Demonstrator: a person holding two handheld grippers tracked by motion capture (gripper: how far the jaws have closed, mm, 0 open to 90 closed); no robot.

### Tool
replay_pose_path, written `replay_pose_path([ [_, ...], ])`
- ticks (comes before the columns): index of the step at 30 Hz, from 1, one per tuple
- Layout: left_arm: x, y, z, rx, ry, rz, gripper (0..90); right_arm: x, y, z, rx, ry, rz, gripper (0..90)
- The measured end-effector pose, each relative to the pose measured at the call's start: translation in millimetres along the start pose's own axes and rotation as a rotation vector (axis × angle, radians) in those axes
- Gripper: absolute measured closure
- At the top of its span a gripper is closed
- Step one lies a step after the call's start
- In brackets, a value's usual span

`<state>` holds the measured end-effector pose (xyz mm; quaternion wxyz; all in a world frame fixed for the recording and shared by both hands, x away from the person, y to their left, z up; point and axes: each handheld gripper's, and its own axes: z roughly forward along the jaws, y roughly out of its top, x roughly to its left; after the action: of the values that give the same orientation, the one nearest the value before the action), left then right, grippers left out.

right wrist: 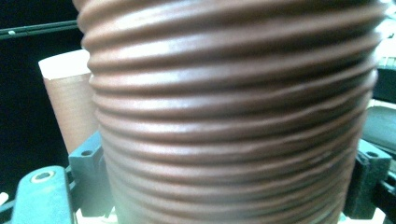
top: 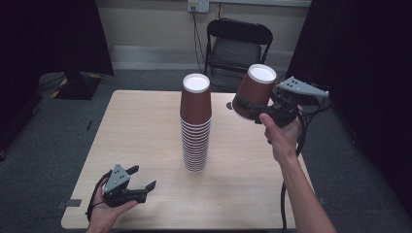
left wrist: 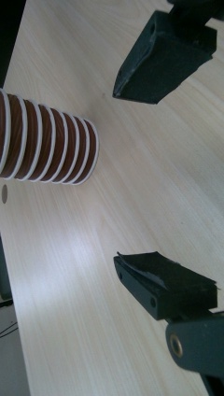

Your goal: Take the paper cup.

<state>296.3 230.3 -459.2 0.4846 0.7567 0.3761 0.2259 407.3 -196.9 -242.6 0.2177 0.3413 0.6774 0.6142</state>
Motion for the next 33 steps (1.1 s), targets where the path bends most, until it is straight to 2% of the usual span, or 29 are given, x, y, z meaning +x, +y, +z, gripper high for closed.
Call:
replay_pose_path([
  [2, -0.1, -0.3, 0.2, 0.008, -0.021, -0.03, 16.5, -1.1, -6.4, -0.9, 0.014, -0.005, 0.007, 13.6],
  [8, -1.4, -0.9, 0.8, -0.004, -0.014, -0.014, 17.7, -1.4, -23.6, -2.2, 0.037, -0.011, 0.025, 13.7],
  [10, -1.9, -0.5, 1.1, -0.005, -0.012, -0.01, 17.6, -0.8, -34.8, -3.3, 0.05, -0.015, 0.038, 13.8],
  [18, -4.4, 0.7, 2.9, -0.009, -0.019, -0.017, 17.0, 0.4, -58.6, -5.3, 0.075, 0.0, 0.065, 13.8],
  [22, -4.8, 2.2, 4.3, 0.002, -0.03, -0.09, 16.3, 1.5, -68.6, -6.9, 0.087, 0.013, 0.084, 13.8],
  [24, -4.6, 3.4, 4.2, -0.001, -0.035, -0.096, 17.8, 2.2, -73.1, -8.3, 0.09, 0.018, 0.092, 13.9],
  [30, -8.1, 15.1, 3.0, -0.028, -0.005, -0.022, 17.5, 4.5, -85.4, -11.4, 0.1, 0.03, 0.131, 13.9],
  [33, -14.2, 21.2, 6.6, -0.031, -0.011, 0.017, 17.1, 5.5, -91.5, -12.2, 0.113, 0.042, 0.147, 14.1],
])
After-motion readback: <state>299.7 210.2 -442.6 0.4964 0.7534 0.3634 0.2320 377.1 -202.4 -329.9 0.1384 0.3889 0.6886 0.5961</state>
